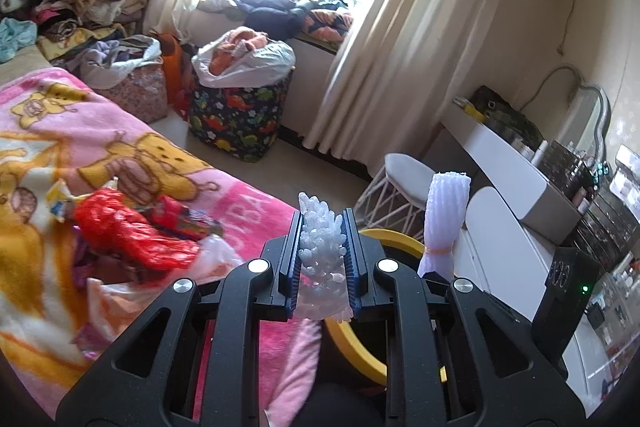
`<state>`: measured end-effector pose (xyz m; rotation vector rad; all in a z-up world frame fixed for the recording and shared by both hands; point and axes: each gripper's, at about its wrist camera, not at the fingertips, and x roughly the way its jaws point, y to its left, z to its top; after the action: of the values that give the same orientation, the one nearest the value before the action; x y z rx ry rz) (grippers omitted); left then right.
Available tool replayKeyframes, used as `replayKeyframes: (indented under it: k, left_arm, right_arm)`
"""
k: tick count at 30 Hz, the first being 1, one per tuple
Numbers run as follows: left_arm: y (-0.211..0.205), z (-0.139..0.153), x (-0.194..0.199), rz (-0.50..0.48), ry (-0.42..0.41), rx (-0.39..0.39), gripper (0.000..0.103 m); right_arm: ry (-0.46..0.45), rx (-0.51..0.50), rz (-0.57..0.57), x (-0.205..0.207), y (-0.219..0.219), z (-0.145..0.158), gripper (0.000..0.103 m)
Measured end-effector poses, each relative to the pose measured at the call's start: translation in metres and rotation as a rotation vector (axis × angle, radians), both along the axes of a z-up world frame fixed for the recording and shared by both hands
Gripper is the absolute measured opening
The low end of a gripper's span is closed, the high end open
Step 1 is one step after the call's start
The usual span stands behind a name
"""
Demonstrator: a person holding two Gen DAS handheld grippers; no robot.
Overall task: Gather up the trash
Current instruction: 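Lift both foam nets and carry them over the yellow-rimmed bin, then open both tools to drop the foam nets into the bin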
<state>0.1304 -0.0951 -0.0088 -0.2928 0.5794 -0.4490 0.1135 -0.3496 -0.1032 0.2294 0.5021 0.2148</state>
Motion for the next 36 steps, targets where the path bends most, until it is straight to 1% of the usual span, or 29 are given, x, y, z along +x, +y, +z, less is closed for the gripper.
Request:
replayKeyframes:
  k: [11, 20, 25, 28, 29, 30, 31, 32, 33, 34, 36]
  left_arm:
    - [-0.049, -0.006, 0.017, -0.074, 0.02, 0.036, 0.013]
    - [-0.085, -0.019, 0.034, -0.133, 0.048, 0.059, 0.013]
    - [-0.097, -0.027, 0.043, -0.157, 0.068, 0.068, 0.013]
    - [-0.101, -0.03, 0.046, -0.179, 0.076, 0.063, 0.014]
    - [-0.103, -0.032, 0.047, -0.197, 0.08, 0.055, 0.016]
    - [-0.103, -0.032, 0.047, -0.202, 0.081, 0.053, 0.025]
    - [-0.103, -0.034, 0.047, -0.206, 0.081, 0.051, 0.031]
    - [-0.102, -0.035, 0.047, -0.203, 0.081, 0.051, 0.043]
    - [-0.1, -0.035, 0.046, -0.198, 0.078, 0.05, 0.053]
    - [-0.098, -0.035, 0.045, -0.191, 0.071, 0.048, 0.059]
    - [-0.093, -0.033, 0.041, -0.179, 0.051, 0.042, 0.077]
  right_arm:
    - [0.056, 0.048, -0.105, -0.002, -0.043, -0.014, 0.034]
    - [0.101, 0.063, -0.153, -0.005, -0.069, -0.025, 0.034]
    - [0.115, 0.054, -0.165, -0.004, -0.072, -0.027, 0.036]
    - [0.131, 0.069, -0.17, -0.004, -0.076, -0.03, 0.042]
    - [0.136, 0.076, -0.173, -0.004, -0.076, -0.03, 0.047]
    - [0.138, 0.076, -0.178, -0.004, -0.077, -0.03, 0.051]
    - [0.138, 0.073, -0.183, -0.004, -0.077, -0.03, 0.054]
    - [0.136, 0.068, -0.19, -0.004, -0.078, -0.029, 0.058]
    - [0.132, 0.065, -0.192, -0.004, -0.078, -0.028, 0.059]
    - [0.127, 0.061, -0.195, -0.004, -0.077, -0.026, 0.059]
    - [0.116, 0.051, -0.2, -0.005, -0.075, -0.023, 0.062]
